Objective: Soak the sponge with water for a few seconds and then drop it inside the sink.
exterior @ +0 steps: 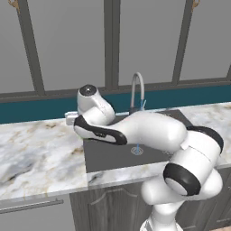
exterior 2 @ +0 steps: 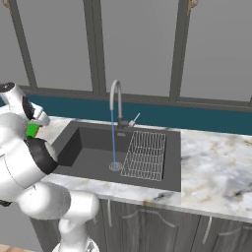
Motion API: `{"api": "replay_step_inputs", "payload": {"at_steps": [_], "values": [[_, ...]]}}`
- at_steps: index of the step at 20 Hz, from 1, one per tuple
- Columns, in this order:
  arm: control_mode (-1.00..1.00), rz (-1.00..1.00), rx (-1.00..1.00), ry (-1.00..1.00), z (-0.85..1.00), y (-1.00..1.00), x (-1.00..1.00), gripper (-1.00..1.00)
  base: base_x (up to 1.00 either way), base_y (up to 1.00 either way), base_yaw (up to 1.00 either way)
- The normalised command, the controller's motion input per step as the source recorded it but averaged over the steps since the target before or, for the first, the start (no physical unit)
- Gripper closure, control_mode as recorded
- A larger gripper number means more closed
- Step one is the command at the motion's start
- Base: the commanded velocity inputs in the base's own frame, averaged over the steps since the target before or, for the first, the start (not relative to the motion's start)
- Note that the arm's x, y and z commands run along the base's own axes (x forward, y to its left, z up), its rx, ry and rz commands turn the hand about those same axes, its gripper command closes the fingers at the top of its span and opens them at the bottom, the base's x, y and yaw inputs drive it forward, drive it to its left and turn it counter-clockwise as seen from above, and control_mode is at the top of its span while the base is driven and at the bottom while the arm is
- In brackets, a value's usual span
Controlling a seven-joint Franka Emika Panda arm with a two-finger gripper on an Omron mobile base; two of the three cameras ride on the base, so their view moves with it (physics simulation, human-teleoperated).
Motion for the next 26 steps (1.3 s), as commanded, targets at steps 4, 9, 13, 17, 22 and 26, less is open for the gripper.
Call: {"api": "replay_step_inputs", "payload": {"at_steps": [4, 9, 13, 17, 22, 26], "values": [[-1.00, 0.00, 0.00, -0.14, 0.21, -0.30, -0.34, 1.00, 0.00, 0.00, 0.00], [-1.00, 0.00, 0.00, -0.14, 0.18, -0.29, -0.31, 1.00, 0.00, 0.00, 0.00], [-1.00, 0.00, 0.00, -0.12, 0.05, -0.38, -0.22, 1.00, 0.00, 0.00, 0.00], [-1.00, 0.00, 0.00, -0.09, 0.00, -0.48, -0.15, 1.00, 0.00, 0.00, 0.00], [-1.00, 0.00, 0.00, -0.06, 0.02, -0.45, -0.15, 1.00, 0.00, 0.00, 0.00], [-1.00, 0.00, 0.00, -0.06, 0.04, -0.42, -0.12, 1.00, 0.00, 0.00, 0.00]]}}
